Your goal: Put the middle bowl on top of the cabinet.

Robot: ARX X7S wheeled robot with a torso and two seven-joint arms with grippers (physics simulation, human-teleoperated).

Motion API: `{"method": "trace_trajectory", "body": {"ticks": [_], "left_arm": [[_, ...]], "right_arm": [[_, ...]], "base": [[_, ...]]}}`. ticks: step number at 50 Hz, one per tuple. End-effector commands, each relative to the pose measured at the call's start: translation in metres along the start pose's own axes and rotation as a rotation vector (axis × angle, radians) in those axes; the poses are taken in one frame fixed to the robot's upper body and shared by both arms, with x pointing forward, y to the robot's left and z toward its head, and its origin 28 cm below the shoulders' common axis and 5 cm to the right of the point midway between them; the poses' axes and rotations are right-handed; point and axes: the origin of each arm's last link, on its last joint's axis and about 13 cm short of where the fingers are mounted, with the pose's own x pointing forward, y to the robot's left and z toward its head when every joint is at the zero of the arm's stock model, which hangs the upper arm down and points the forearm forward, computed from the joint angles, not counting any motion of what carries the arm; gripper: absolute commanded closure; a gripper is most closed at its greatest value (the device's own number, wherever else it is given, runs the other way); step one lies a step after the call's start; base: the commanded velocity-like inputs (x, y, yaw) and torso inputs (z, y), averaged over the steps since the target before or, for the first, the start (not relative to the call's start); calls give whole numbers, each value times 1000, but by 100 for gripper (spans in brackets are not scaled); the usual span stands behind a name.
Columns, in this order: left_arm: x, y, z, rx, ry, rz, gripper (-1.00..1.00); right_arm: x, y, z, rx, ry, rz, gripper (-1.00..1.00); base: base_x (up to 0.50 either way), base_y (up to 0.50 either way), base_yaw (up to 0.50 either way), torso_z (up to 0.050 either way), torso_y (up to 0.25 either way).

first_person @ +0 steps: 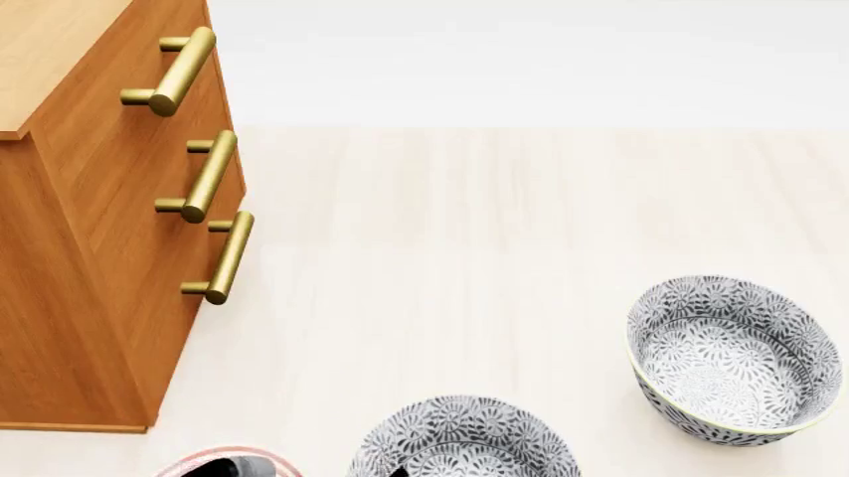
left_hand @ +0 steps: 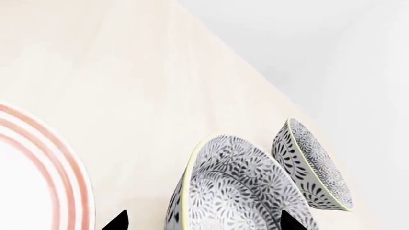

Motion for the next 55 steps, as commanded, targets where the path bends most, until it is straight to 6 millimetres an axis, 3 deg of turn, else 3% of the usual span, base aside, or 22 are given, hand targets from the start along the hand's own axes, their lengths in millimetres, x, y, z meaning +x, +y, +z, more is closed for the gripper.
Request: {"method": "trace_trajectory", "body": {"ticks": [1, 33, 34, 55], "left_arm": [[5, 2, -6, 33, 30, 10, -100], [10, 7, -18, 55, 68, -6, -100], [11, 7, -18, 54, 68, -7, 100], [4, 1, -14, 100, -7, -61, 100]], "right_arm": [[0, 0, 0, 0, -2, 0, -100], [0, -1, 0, 3, -5, 5, -100], [0, -1, 0, 3, -5, 5, -100], [0, 0, 0, 7, -6, 8, -100]], "base": [[0, 0, 0, 0, 0], [0, 0, 0, 0, 0], [0, 0, 0, 0, 0], [0, 0, 0, 9, 25]]}}
